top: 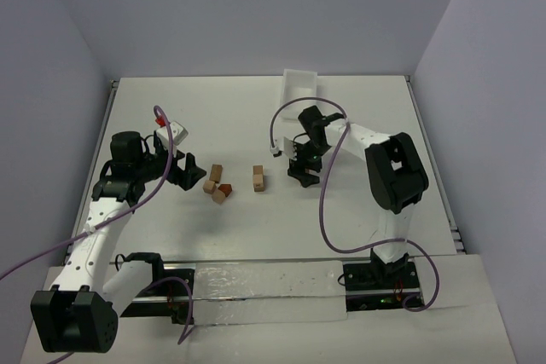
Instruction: Build the wood block tower
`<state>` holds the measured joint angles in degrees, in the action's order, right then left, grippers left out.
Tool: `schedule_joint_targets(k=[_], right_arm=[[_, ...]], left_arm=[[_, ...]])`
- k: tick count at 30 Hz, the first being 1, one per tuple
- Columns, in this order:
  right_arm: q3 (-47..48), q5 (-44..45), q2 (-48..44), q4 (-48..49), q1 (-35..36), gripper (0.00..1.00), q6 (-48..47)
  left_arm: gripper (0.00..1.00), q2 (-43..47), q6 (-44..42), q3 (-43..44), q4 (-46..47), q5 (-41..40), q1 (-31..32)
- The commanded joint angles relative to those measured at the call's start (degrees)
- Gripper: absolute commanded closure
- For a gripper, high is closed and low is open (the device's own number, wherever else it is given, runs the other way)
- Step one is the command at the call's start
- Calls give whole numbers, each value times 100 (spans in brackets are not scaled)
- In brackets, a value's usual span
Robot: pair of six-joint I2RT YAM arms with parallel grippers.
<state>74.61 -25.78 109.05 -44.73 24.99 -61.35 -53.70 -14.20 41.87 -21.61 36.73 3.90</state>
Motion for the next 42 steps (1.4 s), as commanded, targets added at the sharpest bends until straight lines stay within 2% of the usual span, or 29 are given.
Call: schedule_joint_targets(k=[1,7,15,23,26,30,37,42], right_arm=[[133,108,27,175,49,23,-8],[75,100,-55,279,49,36,55],[41,2,-434,130,54,44,226],[1003,-382,-937,-694,368,51,1204],[1596,-349,-888,-1180,762,52,1696],[2035,-206,-686,-1370,1141,53,1926],[2635,-62,-111,-1486,1408,55,2075],[2857,119,173,-1433,1688,55,2036]], left_arm=[[1,-17,-83,48,78,124,-47],[1,0,-92,15,86,115,-47],[1,53,-39,-12,117,97,-47],[1,24,161,71,123,-54,-47],[1,-47,248,161,104,-37,-47],[1,-178,258,306,59,100,-47],[1,-419,309,486,47,85,-72],[1,-745,573,780,-19,69,-309]])
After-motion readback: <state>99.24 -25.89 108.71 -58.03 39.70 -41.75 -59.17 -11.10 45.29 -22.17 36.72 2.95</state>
